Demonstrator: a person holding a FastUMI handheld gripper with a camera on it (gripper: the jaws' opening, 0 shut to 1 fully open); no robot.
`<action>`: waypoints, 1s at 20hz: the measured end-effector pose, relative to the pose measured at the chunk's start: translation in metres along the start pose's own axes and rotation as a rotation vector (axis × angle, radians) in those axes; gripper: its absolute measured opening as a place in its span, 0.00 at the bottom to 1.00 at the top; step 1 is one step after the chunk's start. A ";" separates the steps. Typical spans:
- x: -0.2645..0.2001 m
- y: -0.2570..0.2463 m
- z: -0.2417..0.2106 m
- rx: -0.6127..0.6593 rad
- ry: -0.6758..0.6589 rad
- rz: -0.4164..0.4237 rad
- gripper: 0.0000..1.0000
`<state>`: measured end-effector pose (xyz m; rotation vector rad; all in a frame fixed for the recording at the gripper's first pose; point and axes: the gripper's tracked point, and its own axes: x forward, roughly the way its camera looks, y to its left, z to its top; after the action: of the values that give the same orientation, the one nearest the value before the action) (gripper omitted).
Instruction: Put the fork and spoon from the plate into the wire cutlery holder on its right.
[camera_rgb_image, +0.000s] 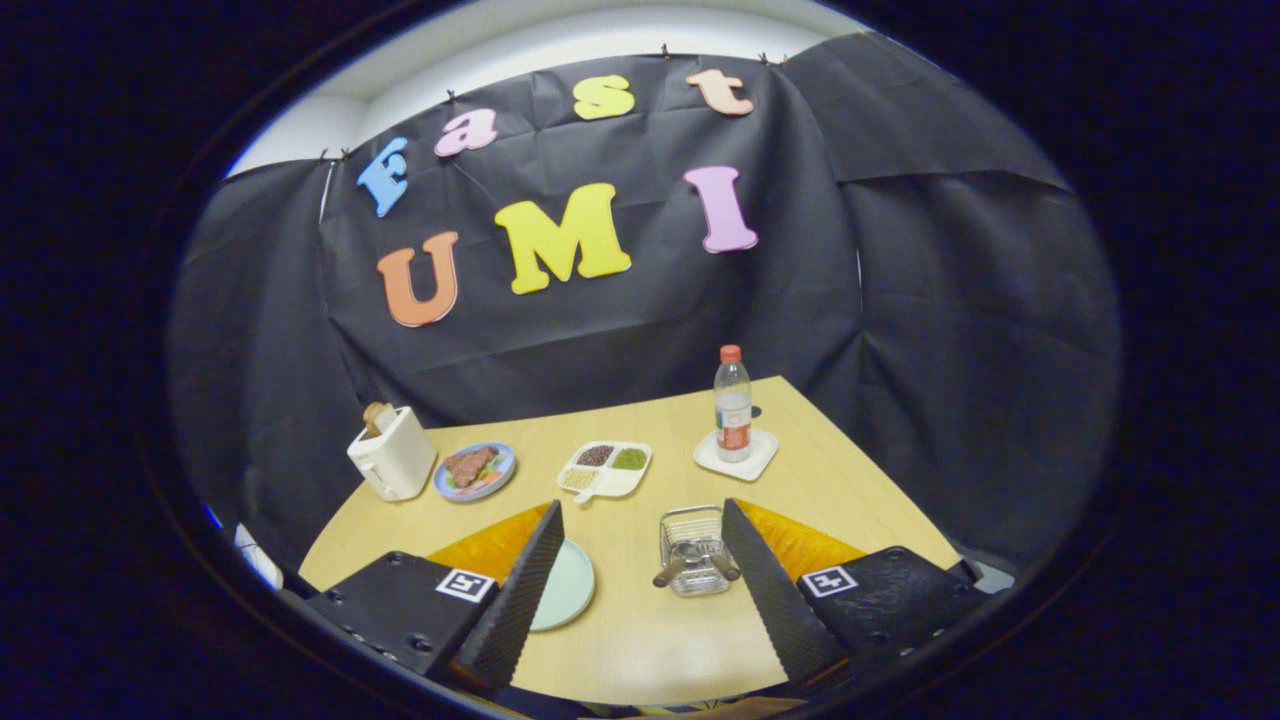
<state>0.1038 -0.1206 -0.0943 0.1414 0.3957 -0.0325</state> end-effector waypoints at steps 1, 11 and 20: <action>-0.008 0.007 0.002 -0.013 -0.031 -0.002 0.96; -0.100 0.072 0.012 -0.143 -0.303 -0.032 0.96; -0.155 0.112 -0.008 -0.135 -0.333 0.004 0.96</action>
<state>-0.0356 -0.0080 -0.0270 0.0025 0.0644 -0.0245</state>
